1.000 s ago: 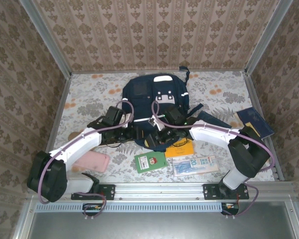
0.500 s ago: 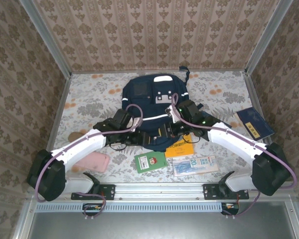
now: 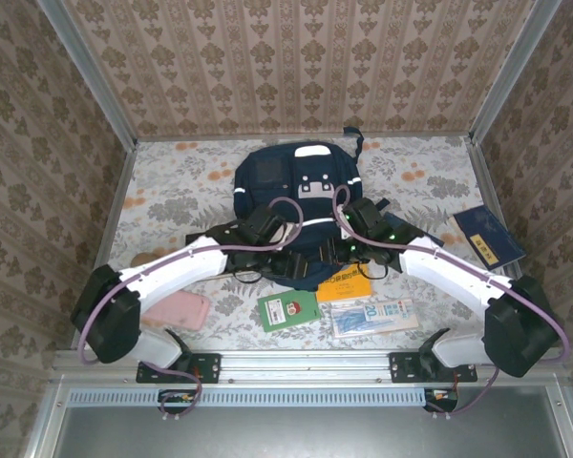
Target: Pack the student bag
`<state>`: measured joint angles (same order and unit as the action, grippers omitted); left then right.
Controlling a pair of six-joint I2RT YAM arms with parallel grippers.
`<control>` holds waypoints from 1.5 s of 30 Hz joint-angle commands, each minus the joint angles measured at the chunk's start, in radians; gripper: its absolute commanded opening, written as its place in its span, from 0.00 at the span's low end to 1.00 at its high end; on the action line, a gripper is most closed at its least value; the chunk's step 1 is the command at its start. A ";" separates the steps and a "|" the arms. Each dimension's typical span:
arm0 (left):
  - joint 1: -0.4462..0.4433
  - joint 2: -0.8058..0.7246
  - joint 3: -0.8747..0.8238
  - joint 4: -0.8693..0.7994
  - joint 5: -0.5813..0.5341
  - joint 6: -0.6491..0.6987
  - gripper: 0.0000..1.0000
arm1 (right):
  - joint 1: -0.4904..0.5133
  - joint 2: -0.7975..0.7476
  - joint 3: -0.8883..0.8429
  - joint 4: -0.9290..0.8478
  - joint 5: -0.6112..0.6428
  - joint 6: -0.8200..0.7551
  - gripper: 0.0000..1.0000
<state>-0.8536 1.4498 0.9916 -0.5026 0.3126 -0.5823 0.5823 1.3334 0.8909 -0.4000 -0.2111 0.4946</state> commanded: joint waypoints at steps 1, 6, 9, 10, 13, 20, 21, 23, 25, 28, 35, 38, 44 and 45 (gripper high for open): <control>-0.037 0.053 0.055 -0.066 -0.090 0.035 0.56 | -0.006 -0.052 -0.024 -0.013 0.076 0.029 0.30; -0.078 0.111 0.084 -0.085 -0.182 0.034 0.56 | -0.009 -0.085 -0.055 0.007 0.073 0.033 0.31; -0.091 0.148 0.095 -0.079 -0.225 0.030 0.56 | -0.010 -0.101 -0.076 0.011 0.075 0.033 0.31; -0.095 0.163 0.100 -0.079 -0.241 0.029 0.55 | -0.010 -0.107 -0.084 0.012 0.074 0.032 0.31; -0.107 0.210 0.118 -0.077 -0.287 0.027 0.55 | -0.010 -0.130 -0.112 0.020 0.065 0.037 0.31; -0.108 0.242 0.160 -0.086 -0.340 0.022 0.54 | -0.010 -0.172 -0.151 0.012 0.063 0.033 0.38; -0.108 0.228 0.162 -0.091 -0.346 0.022 0.54 | -0.011 -0.177 -0.152 0.009 0.067 0.030 0.41; -0.101 0.194 0.155 -0.097 -0.344 0.023 0.54 | -0.012 -0.185 -0.142 0.009 0.064 0.027 0.43; -0.093 0.141 0.126 -0.085 -0.336 0.017 0.54 | -0.012 -0.180 -0.120 0.010 0.047 0.008 0.45; -0.078 0.044 0.066 -0.074 -0.317 0.013 0.54 | -0.012 -0.163 -0.075 0.020 0.040 -0.041 0.46; 0.015 -0.262 -0.129 -0.091 -0.326 -0.018 0.52 | 0.083 -0.047 0.090 0.030 0.141 -0.369 0.47; 0.113 -0.417 -0.222 -0.070 -0.287 -0.071 0.52 | 0.111 0.027 0.142 0.056 0.148 -0.597 0.48; 0.270 -0.543 -0.291 -0.065 -0.160 -0.084 0.52 | 0.111 0.283 0.359 -0.087 0.165 -1.061 0.54; 0.285 -0.540 -0.288 -0.071 -0.143 -0.077 0.52 | 0.111 0.317 0.377 -0.102 0.170 -1.110 0.57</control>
<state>-0.5991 0.9092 0.7101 -0.5697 0.0895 -0.6487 0.6945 1.5776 1.2102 -0.4057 -0.0769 -0.3088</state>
